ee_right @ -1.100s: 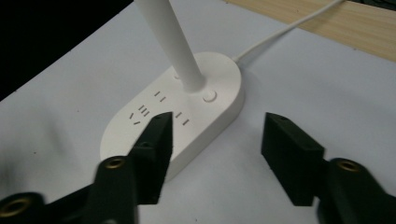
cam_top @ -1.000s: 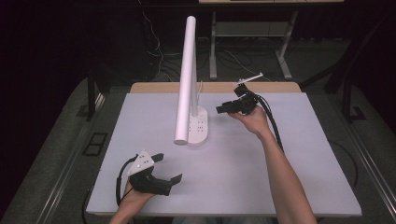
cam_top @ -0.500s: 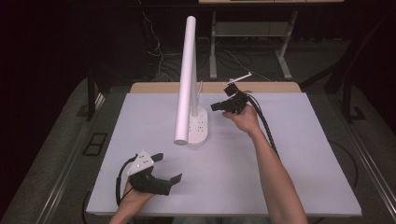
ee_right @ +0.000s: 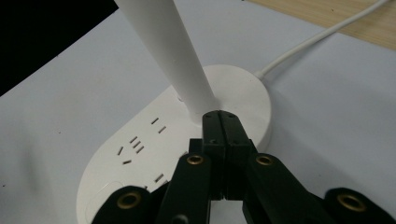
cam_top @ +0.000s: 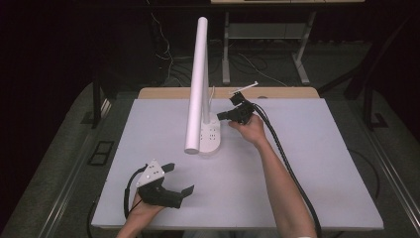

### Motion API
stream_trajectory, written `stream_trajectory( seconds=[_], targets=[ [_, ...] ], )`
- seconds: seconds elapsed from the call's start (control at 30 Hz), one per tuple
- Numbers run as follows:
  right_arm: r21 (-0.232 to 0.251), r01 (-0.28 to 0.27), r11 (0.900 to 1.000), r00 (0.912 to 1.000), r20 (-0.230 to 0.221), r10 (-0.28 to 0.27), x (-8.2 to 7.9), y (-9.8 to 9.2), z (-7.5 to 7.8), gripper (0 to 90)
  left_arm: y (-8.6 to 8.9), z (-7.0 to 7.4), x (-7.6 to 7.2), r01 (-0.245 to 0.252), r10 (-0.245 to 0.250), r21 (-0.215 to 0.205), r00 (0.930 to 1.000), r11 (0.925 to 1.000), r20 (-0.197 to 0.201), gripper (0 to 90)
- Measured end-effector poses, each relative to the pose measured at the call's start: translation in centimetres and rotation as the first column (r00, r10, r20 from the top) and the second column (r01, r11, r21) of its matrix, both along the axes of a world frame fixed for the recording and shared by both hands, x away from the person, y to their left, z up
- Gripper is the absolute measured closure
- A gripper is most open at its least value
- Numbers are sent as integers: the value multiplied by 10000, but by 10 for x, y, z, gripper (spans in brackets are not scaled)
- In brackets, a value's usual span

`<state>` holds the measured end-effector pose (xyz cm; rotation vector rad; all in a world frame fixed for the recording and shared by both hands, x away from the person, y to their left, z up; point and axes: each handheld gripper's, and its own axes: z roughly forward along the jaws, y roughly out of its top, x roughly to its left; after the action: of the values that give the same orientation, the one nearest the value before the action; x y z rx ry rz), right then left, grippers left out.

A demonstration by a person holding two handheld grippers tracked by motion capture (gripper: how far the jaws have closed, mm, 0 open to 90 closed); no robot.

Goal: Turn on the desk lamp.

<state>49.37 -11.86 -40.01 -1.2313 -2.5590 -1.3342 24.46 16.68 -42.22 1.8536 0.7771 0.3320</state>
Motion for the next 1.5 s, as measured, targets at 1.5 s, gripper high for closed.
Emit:
stream_trajectory(
  seconds=[1.5],
  targets=[
    [425, 252, 9988, 9994, -235, -242, 20, 18, -31, 892, 1, 1, 1, -14, 14, -8, 10000, 10000, 2, 0]
  ],
)
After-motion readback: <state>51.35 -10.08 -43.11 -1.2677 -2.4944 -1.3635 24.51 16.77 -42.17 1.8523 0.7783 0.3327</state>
